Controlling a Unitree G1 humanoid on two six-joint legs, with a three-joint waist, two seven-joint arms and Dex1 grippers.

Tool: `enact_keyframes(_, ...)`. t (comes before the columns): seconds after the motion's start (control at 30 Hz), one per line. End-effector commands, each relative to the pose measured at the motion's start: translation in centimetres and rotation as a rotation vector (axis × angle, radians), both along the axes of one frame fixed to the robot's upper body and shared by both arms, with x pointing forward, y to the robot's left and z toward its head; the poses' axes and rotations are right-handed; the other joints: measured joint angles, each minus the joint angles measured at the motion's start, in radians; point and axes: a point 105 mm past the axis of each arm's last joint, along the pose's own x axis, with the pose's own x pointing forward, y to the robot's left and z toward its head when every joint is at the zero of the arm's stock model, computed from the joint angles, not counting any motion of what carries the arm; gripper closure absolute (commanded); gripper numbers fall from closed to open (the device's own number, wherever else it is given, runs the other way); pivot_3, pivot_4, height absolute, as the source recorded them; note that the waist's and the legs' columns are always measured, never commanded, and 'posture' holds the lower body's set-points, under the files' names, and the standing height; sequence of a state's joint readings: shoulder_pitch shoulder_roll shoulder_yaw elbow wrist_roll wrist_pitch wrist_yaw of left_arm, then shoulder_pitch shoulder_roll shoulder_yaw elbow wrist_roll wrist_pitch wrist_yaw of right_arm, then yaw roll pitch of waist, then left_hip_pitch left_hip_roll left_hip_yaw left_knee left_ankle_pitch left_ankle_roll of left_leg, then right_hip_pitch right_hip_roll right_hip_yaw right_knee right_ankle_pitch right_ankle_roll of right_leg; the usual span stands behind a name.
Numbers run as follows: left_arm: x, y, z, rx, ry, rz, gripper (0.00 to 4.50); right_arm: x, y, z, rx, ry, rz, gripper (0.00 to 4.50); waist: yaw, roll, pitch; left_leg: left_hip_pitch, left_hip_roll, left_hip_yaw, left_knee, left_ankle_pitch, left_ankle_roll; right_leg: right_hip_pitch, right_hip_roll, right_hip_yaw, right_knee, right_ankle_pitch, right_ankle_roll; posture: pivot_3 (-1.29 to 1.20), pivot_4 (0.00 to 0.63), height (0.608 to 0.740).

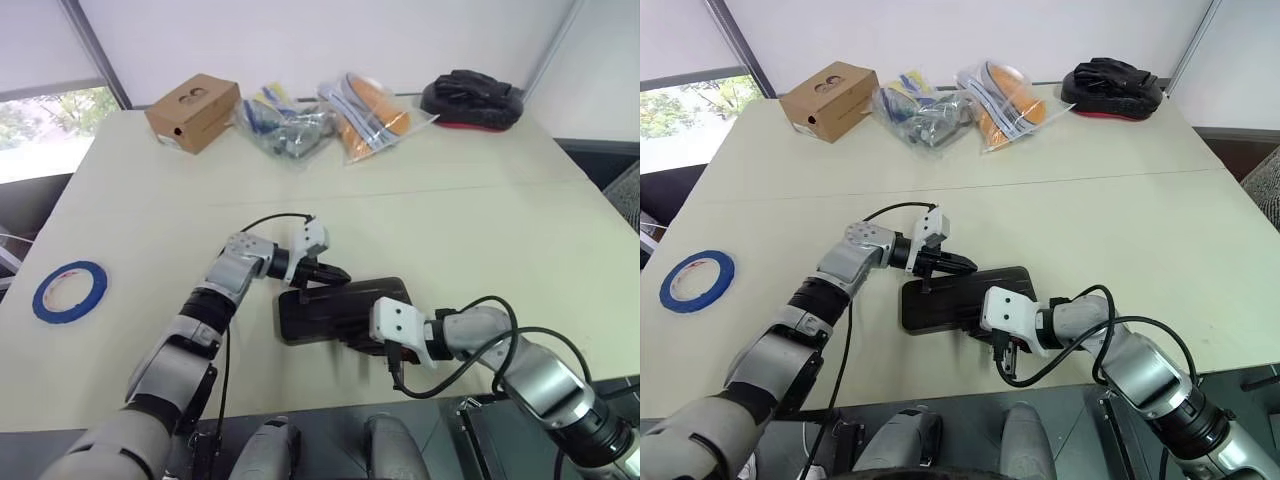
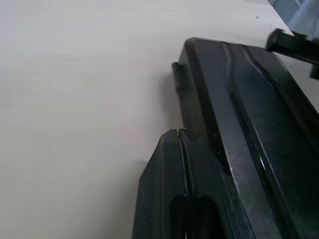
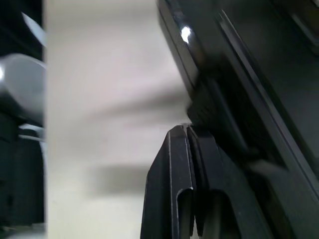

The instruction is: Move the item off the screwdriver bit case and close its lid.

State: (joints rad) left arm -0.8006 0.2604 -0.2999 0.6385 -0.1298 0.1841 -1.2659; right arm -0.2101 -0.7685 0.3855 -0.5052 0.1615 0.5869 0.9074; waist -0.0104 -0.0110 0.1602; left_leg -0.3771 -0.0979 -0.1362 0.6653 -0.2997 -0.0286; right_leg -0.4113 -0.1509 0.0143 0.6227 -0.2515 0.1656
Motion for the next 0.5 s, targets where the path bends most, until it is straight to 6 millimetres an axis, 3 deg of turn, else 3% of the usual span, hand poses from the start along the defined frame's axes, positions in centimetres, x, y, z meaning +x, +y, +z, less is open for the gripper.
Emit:
enact_keyframes(0.03, -0.9, -0.8, -0.8, 0.016, -0.011, -0.048, 4.50, 0.6, 0.0, 1.0, -0.002, -0.084, -0.013, 4.44, 0.000, 0.000, 0.000, 0.000, 0.000, 0.000, 0.000, 0.000, 0.000, 0.000, 0.000, 0.000, 0.000, 0.000, 0.000, 0.00, 0.150, 0.740)
enact_keyframes(0.5, -2.6, -1.4, -3.8, 0.062, 0.016, -0.096, 4.50, 3.1, 0.4, 1.4, -0.003, -0.228, -0.107, 4.44, -0.001, 0.000, -0.002, 0.004, 0.000, 0.000, 0.000, 0.000, 0.000, 0.004, 0.001, 0.000, -0.002, 0.000, 0.000, 0.00, 0.150, 0.740)
